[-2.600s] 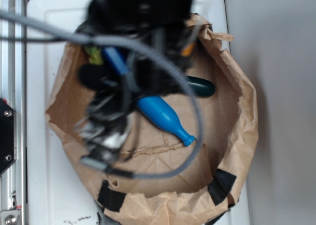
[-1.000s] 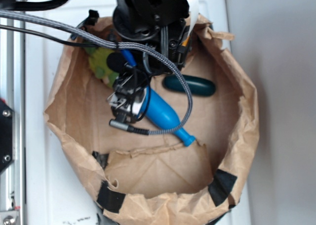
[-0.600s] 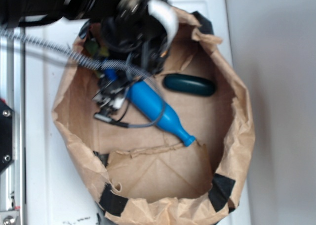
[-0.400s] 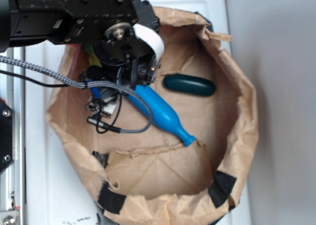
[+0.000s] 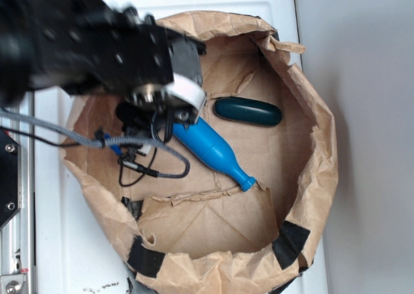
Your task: Grab the green animal.
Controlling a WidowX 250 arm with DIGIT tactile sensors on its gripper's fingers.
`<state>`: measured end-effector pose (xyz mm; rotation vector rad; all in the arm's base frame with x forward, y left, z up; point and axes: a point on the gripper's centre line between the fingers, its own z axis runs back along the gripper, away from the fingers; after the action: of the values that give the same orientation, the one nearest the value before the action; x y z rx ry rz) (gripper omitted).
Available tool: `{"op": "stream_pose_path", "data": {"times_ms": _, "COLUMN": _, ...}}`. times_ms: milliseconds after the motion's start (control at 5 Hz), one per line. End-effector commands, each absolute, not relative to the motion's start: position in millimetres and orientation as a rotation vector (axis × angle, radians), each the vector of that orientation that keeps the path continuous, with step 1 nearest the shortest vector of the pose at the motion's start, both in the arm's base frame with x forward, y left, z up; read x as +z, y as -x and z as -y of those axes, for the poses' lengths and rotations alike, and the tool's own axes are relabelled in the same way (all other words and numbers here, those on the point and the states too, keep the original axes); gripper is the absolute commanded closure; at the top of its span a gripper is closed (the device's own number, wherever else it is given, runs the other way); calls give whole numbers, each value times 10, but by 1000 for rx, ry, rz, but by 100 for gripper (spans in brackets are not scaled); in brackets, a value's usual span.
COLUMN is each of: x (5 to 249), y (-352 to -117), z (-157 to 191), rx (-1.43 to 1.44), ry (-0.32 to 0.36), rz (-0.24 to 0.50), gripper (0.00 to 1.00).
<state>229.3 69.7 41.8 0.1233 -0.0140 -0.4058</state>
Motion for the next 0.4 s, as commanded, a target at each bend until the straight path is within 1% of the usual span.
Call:
{"op": "stream_pose_path", "data": {"times_ms": 0, "x": 222, "y": -2317, "z": -565, "rx": -436, "ry": -198, "rz": 55, "gripper": 100}}
{"op": "stream_pose_path", "data": {"times_ms": 200, "x": 226, "y": -2344, "z": -568, "rx": -428, "ry": -197, "rz": 74, "gripper": 100}}
